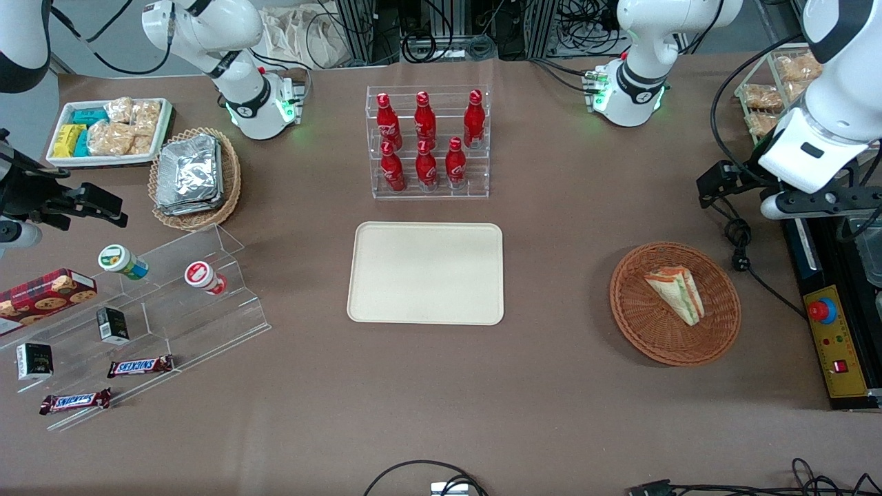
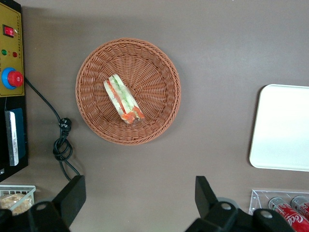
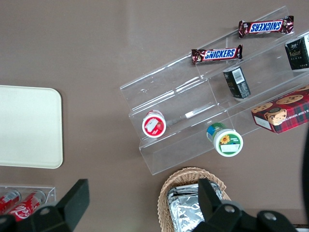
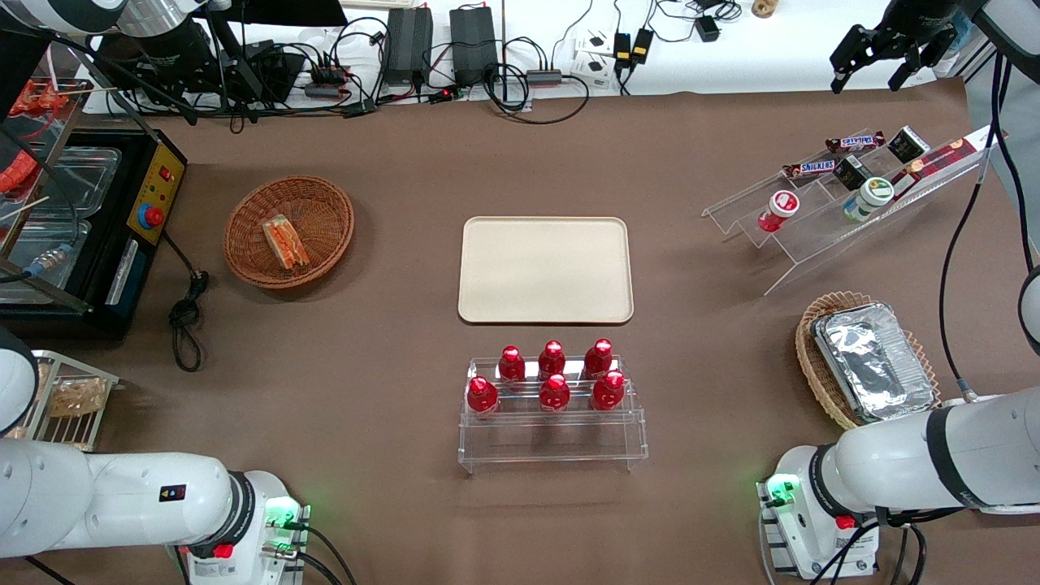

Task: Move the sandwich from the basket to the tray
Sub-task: 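Move the left gripper down over the wrapped sandwich in the wicker basket, then lower the open left gripper around the sandwich and close it, then lift the gripped sandwich up out of the basket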

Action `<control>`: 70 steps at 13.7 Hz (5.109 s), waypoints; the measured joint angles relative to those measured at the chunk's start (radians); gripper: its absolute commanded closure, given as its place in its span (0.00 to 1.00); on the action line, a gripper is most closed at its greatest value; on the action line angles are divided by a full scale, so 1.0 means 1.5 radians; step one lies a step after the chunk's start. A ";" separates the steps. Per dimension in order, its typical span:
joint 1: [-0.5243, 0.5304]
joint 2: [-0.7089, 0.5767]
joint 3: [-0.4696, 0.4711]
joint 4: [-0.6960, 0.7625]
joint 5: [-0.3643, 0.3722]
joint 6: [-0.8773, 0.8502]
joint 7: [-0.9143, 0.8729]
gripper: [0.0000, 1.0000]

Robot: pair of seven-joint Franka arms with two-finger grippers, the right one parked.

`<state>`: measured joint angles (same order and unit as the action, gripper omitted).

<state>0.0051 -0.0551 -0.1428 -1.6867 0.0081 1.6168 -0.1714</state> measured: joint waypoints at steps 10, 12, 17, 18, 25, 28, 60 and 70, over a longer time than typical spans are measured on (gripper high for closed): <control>0.000 0.037 0.083 -0.027 0.002 0.024 0.007 0.00; 0.000 0.052 0.098 -0.074 0.001 0.078 0.007 0.00; -0.001 0.062 0.101 -0.268 0.001 0.307 0.003 0.00; -0.001 0.065 0.103 -0.309 0.001 0.363 0.000 0.00; -0.003 0.173 0.108 -0.370 0.000 0.550 -0.096 0.00; -0.012 0.200 0.107 -0.369 -0.001 0.591 -0.119 0.00; -0.036 0.212 0.110 -0.256 0.002 0.447 -0.181 1.00; -0.062 0.165 -0.027 0.110 0.001 0.023 -0.138 1.00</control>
<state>-0.0873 0.1930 -0.1838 -1.5216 0.0096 1.6518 -0.3786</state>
